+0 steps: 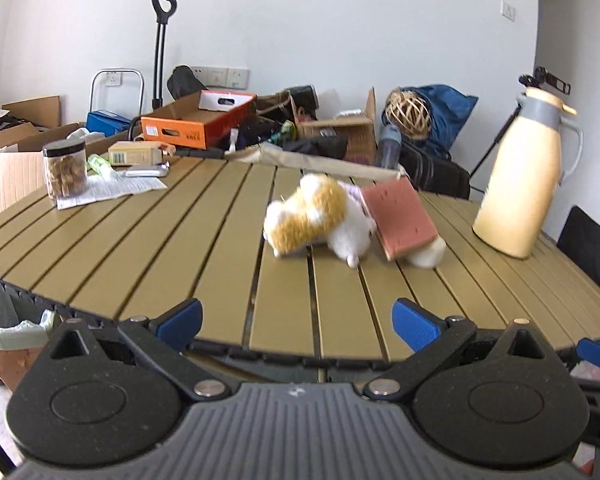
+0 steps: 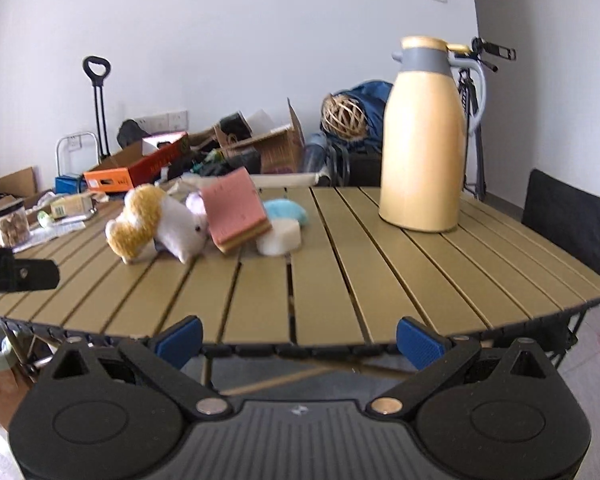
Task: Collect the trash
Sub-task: 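Withdraw both open grippers from the bin back toward the table, then grasp the pink sponge with the right gripper while the left gripper approaches the plush toy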
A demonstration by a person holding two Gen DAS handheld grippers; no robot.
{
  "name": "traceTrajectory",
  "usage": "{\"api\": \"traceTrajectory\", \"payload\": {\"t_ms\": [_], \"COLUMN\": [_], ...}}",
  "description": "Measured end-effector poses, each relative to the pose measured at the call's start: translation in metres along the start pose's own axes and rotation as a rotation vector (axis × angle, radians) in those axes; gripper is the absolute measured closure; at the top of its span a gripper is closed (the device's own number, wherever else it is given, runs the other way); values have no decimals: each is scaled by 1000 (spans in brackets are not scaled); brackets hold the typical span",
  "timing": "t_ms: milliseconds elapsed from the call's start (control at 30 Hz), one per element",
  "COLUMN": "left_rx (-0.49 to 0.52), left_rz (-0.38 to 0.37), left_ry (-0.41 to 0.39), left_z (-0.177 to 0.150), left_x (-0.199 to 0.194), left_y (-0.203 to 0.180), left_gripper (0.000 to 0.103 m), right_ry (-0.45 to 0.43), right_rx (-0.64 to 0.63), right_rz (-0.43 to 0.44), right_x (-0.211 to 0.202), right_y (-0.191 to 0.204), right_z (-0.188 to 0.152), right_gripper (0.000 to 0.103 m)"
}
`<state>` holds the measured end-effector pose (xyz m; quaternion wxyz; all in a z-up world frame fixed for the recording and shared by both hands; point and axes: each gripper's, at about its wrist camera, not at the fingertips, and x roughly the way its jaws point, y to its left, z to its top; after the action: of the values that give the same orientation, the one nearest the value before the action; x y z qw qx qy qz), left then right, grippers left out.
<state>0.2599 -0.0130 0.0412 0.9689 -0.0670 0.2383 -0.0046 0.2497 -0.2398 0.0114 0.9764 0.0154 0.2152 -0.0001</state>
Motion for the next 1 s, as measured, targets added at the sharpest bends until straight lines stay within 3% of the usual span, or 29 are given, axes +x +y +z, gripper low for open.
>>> {"api": "traceTrajectory", "payload": {"t_ms": [267, 500, 733, 1000], "left_rx": [-28, -39, 40, 42], "left_rz": [23, 34, 118, 126], "left_ry": [-40, -15, 21, 83], "left_z": [32, 51, 51, 54], "left_x": [11, 45, 94, 135], "left_y": [8, 14, 10, 18], "left_gripper": [0, 0, 0, 0], "right_ry": [-65, -106, -93, -28], "right_rx": [-30, -30, -11, -126], "right_rz": [48, 47, 45, 2], "right_x": [13, 34, 71, 138], "right_y": [17, 25, 20, 42], "right_z": [28, 54, 72, 78], "right_gripper": [0, 0, 0, 0]}}
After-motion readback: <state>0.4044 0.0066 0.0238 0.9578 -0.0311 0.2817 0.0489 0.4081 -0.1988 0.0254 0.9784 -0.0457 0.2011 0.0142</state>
